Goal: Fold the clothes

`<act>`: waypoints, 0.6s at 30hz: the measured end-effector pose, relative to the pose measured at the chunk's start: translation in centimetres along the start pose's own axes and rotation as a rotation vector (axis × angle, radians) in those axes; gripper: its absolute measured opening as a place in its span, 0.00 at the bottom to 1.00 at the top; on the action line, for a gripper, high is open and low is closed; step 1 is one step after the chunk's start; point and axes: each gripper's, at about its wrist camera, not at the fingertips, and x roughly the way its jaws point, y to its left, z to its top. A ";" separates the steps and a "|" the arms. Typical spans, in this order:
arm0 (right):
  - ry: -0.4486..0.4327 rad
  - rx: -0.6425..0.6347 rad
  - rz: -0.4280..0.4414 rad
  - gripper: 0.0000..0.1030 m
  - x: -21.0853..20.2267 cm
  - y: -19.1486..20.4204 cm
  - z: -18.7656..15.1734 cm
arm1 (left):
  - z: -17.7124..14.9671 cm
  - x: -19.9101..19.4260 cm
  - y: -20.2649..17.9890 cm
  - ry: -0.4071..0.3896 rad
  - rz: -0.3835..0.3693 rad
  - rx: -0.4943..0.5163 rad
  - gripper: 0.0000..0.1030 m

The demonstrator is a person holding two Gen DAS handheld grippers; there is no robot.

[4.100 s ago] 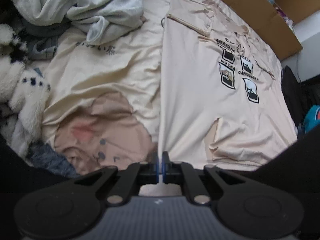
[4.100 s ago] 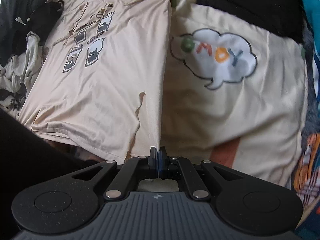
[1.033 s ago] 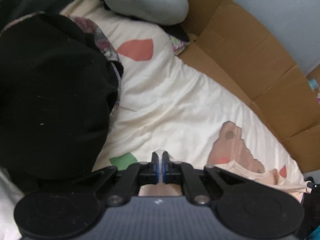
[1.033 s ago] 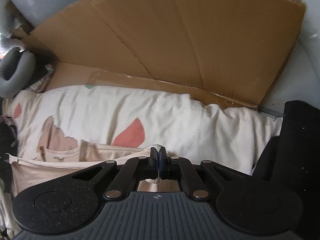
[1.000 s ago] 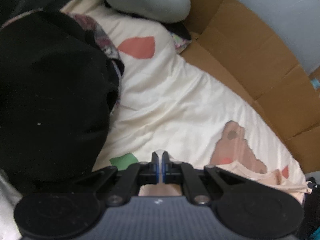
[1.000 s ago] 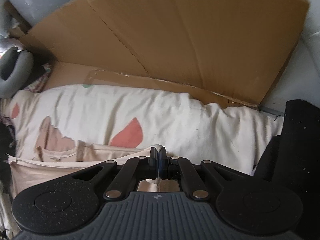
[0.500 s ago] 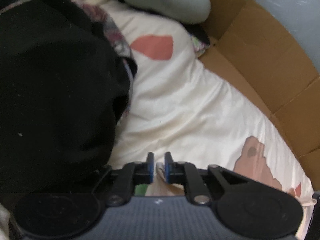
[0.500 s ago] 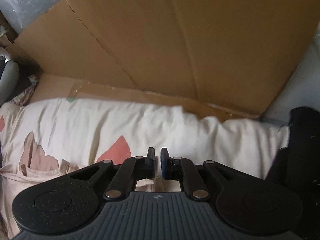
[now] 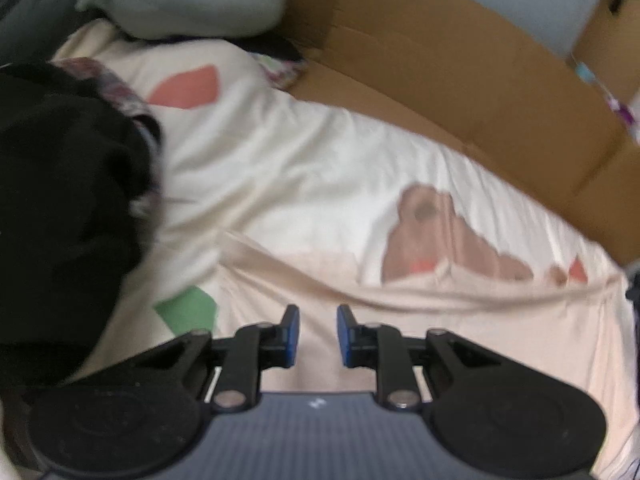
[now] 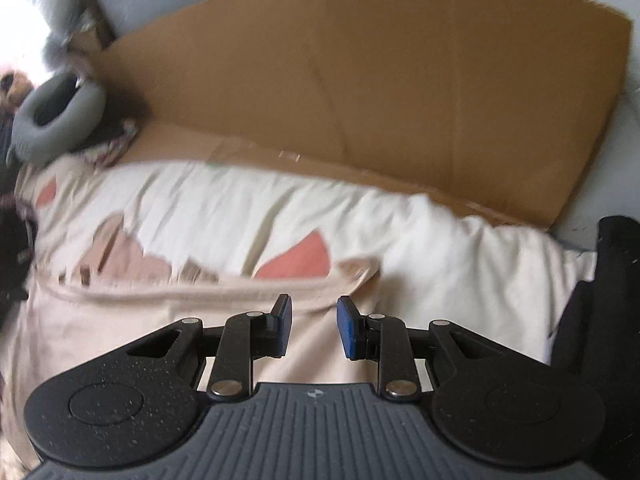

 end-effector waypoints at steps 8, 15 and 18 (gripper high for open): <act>0.068 -0.120 -0.019 0.34 3.3 2.7 -2.0 | -1.6 3.1 -1.9 -0.006 0.048 0.108 0.26; 0.063 -0.161 -0.041 0.35 6.0 3.8 -0.8 | -0.7 5.1 -2.6 -0.044 0.100 0.212 0.29; 0.057 -0.185 -0.046 0.35 7.1 4.3 0.4 | 0.4 5.8 -2.5 -0.052 0.103 0.207 0.30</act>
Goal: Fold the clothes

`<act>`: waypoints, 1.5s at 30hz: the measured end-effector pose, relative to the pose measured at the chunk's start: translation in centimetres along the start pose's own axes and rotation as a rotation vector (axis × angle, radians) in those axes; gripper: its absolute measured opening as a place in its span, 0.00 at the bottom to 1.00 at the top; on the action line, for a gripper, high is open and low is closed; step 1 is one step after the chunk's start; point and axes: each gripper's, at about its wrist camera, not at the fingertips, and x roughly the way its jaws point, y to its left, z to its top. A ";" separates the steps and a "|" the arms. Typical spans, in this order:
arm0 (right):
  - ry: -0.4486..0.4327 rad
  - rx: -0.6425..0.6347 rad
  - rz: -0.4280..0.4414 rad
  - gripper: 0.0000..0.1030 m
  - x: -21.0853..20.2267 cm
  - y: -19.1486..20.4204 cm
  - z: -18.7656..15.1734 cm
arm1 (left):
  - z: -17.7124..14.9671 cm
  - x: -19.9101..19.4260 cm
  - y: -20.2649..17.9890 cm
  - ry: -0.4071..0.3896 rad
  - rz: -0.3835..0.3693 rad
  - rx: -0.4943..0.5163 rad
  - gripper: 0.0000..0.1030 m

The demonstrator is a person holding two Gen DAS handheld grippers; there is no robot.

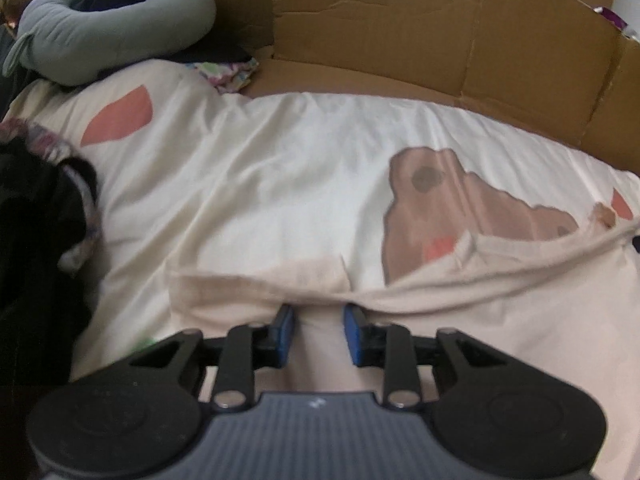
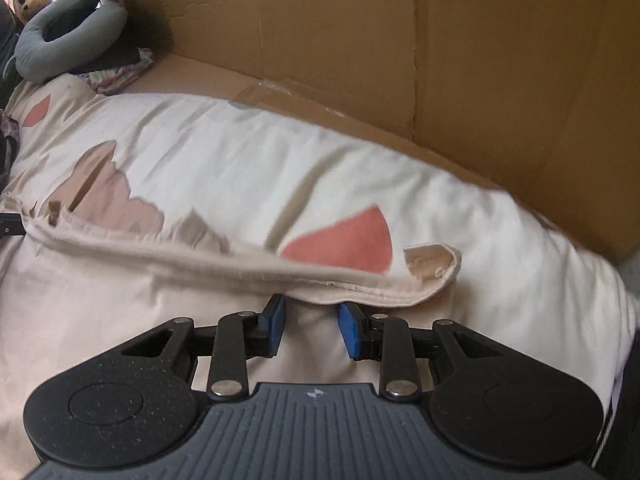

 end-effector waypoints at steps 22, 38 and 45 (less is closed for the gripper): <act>-0.073 -0.031 0.138 0.35 -3.4 4.3 0.0 | -0.8 -2.6 -5.2 -0.073 -0.131 -0.027 0.29; -0.058 -0.004 0.058 0.35 1.9 6.8 2.2 | 1.1 1.4 -8.1 -0.062 -0.105 0.036 0.39; -0.123 0.008 0.021 0.35 1.3 6.4 3.6 | 2.5 0.8 -7.5 -0.107 -0.084 0.000 0.39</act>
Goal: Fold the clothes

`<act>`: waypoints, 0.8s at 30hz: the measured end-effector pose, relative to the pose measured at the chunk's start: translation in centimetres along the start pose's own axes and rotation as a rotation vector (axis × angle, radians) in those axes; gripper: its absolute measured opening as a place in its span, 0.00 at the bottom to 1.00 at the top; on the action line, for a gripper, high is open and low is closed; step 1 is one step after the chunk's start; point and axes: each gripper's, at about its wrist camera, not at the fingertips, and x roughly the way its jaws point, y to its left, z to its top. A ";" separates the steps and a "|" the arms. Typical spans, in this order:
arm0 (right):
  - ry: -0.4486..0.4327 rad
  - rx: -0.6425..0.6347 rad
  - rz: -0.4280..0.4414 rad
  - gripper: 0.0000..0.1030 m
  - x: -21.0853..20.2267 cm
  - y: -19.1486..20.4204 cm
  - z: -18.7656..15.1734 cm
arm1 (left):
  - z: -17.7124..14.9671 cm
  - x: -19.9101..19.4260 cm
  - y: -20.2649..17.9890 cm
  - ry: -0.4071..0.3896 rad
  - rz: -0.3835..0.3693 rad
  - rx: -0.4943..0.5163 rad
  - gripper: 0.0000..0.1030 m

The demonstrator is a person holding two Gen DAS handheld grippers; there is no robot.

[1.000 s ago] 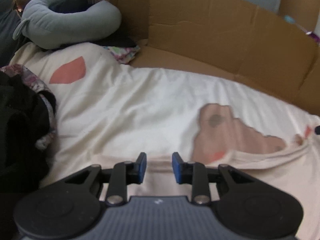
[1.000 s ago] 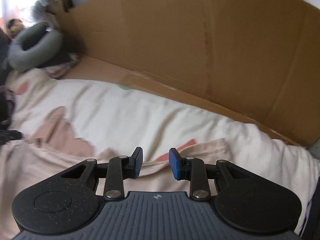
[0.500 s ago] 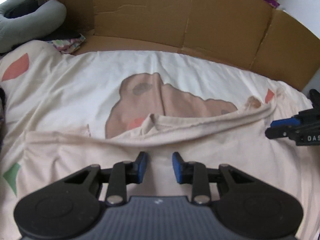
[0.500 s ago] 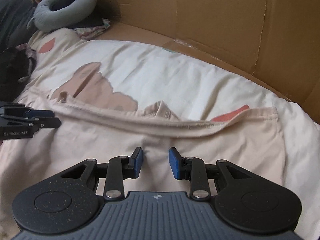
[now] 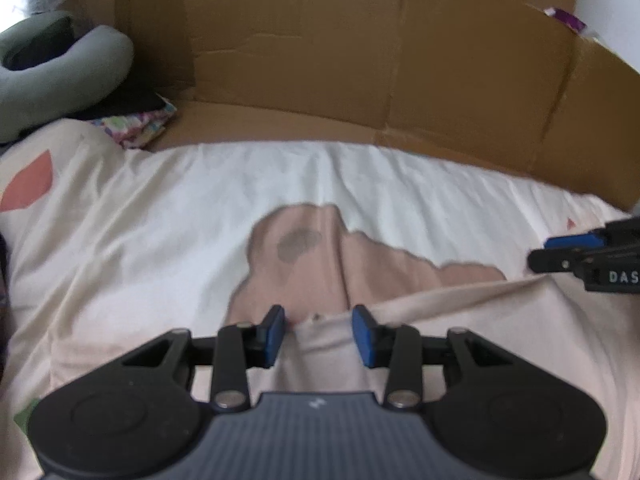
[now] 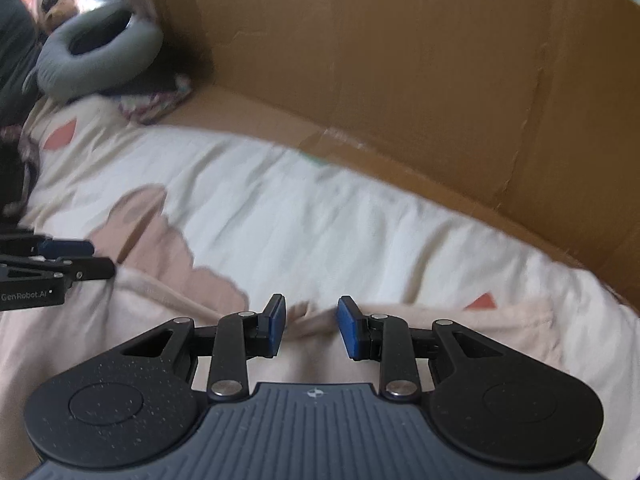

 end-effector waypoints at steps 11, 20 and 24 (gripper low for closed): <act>-0.012 -0.013 0.059 0.35 -2.8 0.6 -1.6 | -1.4 -4.5 2.3 -0.019 -0.025 -0.077 0.38; 0.056 -0.061 0.017 0.35 0.1 2.1 -1.8 | -6.6 -9.5 6.0 0.053 0.014 -0.172 0.42; 0.051 -0.053 0.004 0.34 0.9 2.1 -1.1 | -9.0 -12.0 7.6 0.065 0.045 -0.237 0.42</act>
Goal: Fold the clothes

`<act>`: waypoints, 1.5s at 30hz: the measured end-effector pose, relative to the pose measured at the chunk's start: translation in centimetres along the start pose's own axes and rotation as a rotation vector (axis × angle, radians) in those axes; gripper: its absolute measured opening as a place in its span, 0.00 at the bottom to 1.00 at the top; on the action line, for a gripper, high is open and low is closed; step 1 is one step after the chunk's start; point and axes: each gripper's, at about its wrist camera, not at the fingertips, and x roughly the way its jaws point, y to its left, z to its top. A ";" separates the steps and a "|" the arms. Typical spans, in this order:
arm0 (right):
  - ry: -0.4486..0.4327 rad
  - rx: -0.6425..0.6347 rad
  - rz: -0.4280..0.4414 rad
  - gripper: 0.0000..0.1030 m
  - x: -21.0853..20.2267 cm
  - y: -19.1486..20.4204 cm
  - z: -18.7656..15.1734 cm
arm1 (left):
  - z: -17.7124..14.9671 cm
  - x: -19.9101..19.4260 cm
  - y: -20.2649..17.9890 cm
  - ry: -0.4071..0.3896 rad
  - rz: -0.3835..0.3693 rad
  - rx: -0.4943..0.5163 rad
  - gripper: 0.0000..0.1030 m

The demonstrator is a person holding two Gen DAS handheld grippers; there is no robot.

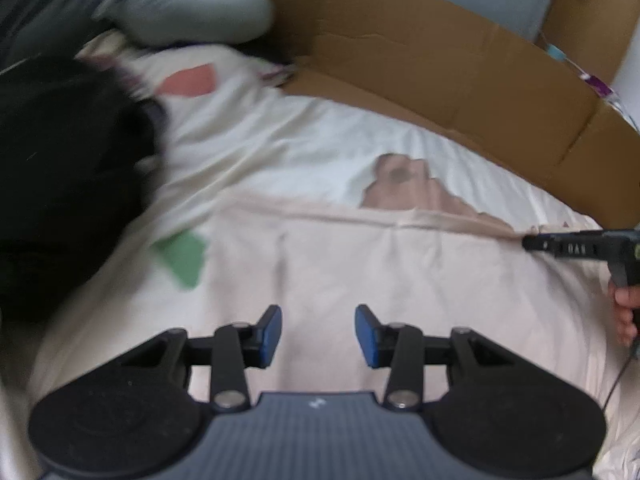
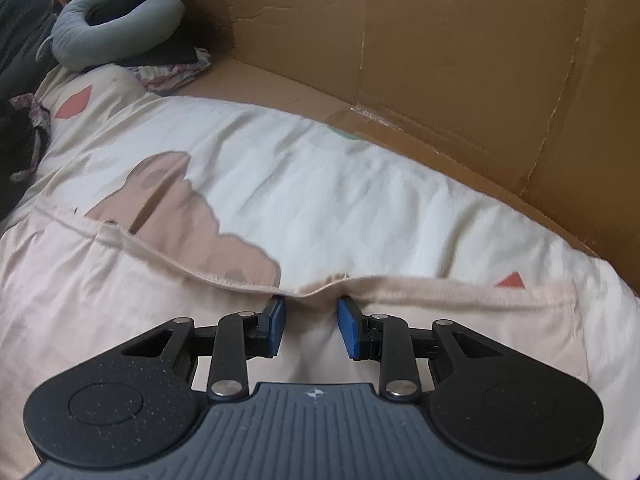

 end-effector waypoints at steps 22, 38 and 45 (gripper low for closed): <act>-0.057 0.043 0.050 0.34 -11.6 -3.1 -1.8 | -10.9 -9.0 5.6 0.028 0.098 -0.213 0.44; 0.053 0.199 0.011 0.35 -19.7 -10.0 -17.0 | -14.5 -9.4 6.6 0.068 0.038 -0.363 0.44; 0.094 0.192 0.051 0.35 -19.0 -10.6 -21.4 | -14.9 -8.7 6.5 0.070 0.015 -0.413 0.43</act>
